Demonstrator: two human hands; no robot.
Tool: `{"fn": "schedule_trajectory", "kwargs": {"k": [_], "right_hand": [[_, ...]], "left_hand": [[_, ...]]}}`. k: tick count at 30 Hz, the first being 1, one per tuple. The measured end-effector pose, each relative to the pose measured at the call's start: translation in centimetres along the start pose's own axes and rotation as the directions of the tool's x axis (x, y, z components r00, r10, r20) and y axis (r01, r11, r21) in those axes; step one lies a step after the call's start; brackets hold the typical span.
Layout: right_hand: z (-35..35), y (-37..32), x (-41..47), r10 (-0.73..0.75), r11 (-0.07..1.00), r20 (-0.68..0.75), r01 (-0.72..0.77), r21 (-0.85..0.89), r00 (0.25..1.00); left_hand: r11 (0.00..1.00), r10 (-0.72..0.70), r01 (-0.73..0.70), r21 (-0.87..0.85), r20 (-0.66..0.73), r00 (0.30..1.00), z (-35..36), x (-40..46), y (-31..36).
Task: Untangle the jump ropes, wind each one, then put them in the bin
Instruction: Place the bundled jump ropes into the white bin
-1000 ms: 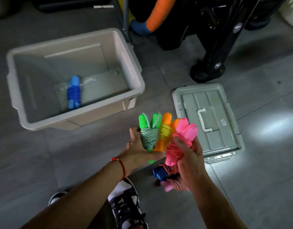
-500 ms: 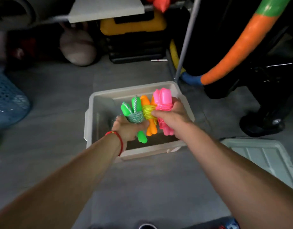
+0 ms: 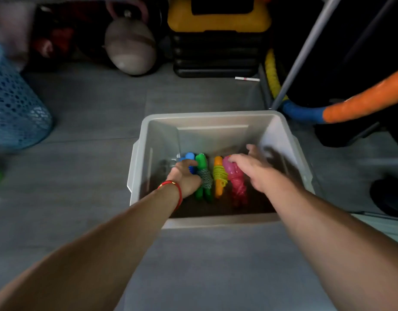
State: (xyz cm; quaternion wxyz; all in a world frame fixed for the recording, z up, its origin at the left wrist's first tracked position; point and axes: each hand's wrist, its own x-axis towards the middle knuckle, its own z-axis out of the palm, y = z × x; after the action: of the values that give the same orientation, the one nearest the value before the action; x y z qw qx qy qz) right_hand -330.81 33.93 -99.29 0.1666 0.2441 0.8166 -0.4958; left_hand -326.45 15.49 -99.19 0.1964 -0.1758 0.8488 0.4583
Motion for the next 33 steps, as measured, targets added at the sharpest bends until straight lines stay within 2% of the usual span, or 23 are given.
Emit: {"fn": "schedule_trajectory", "kwargs": {"k": [2,3,5,6,7,9,12,14,16,17,19,20,21,24,27,29,31,33], "right_hand": [[-1.9,-0.5,-2.5,-0.119,0.99,-0.058,0.114,-0.082,0.991],[-3.0,-0.5,-4.2,-0.2,0.976,-0.059,0.194,-0.094,0.978],[-5.7,0.4,-8.8,-0.323,0.946,-0.026,0.323,-0.02,0.946],[-7.1,1.1,-11.5,-0.347,0.937,-0.027,0.348,0.02,0.937],[-8.6,2.2,-14.5,-0.357,0.932,-0.043,0.359,0.05,0.933],[-11.4,5.4,-20.1,-0.268,0.955,-0.093,0.277,0.105,0.959],[-14.0,13.8,-26.1,0.036,0.988,-0.233,0.001,0.155,0.972],[-14.5,21.6,-28.9,0.31,0.949,-0.288,-0.274,0.158,0.906],[-13.6,27.4,-31.4,0.527,0.849,-0.244,-0.498,0.173,0.814],[-12.7,29.2,-32.4,0.598,0.796,-0.153,-0.561,0.229,0.787],[-10.5,30.9,-33.0,0.631,0.69,0.016,-0.571,0.446,0.776],[-9.1,31.7,-32.6,0.646,0.665,0.001,-0.564,0.49,0.763],[-8.0,31.5,-32.2,0.665,0.661,-0.056,-0.552,0.507,0.745],[-5.0,31.5,-30.6,0.739,0.673,-0.347,-0.607,0.423,0.577],[-3.3,31.1,-28.8,0.769,0.618,-0.429,-0.724,0.307,0.474],[-2.8,30.8,-27.9,0.766,0.598,-0.463,-0.759,0.258,0.446],[-2.2,31.7,-27.6,0.76,0.586,-0.501,-0.771,0.25,0.414],[-2.1,32.0,-28.2,0.699,0.633,-0.525,-0.762,0.137,0.486]], "left_hand": [[0.996,0.091,-0.09,0.029,-0.056,0.994,-0.4,-1.6,0.2],[0.979,0.201,-0.195,0.061,-0.1,0.975,-0.6,-3.0,0.6],[0.865,0.495,-0.469,0.177,-0.155,0.855,-0.6,-6.9,1.6],[0.802,0.594,-0.568,0.183,-0.148,0.791,-0.4,-9.2,2.1],[0.773,0.632,-0.615,0.153,-0.117,0.766,-0.1,-11.6,2.5],[0.77,0.632,-0.632,0.091,0.031,0.774,1.4,-15.9,2.7],[0.817,0.492,-0.567,0.101,0.389,0.779,4.9,-20.7,2.2],[0.844,0.35,-0.513,0.158,0.561,0.75,7.7,-23.0,1.5],[0.877,0.224,-0.437,0.201,0.634,0.74,10.2,-24.6,0.5],[0.888,0.167,-0.398,0.23,0.645,0.746,11.1,-25.2,0.0],[0.89,0.102,-0.356,0.284,0.638,0.764,12.0,-26.0,-0.9],[0.886,0.087,-0.348,0.306,0.628,0.773,12.0,-26.3,-1.4],[0.883,0.076,-0.341,0.323,0.617,0.783,11.6,-26.5,-1.6],[0.854,0.108,-0.369,0.366,0.569,0.815,8.7,-26.1,-2.0],[0.798,0.195,-0.437,0.415,0.509,0.839,4.8,-25.2,-2.1],[0.762,0.289,-0.502,0.409,0.479,0.829,2.5,-24.6,-2.0],[0.686,0.433,-0.604,0.405,0.441,0.786,0.6,-24.0,-1.7],[0.547,0.538,-0.666,0.507,0.397,0.744,-0.8,-23.3,-1.2]]}}
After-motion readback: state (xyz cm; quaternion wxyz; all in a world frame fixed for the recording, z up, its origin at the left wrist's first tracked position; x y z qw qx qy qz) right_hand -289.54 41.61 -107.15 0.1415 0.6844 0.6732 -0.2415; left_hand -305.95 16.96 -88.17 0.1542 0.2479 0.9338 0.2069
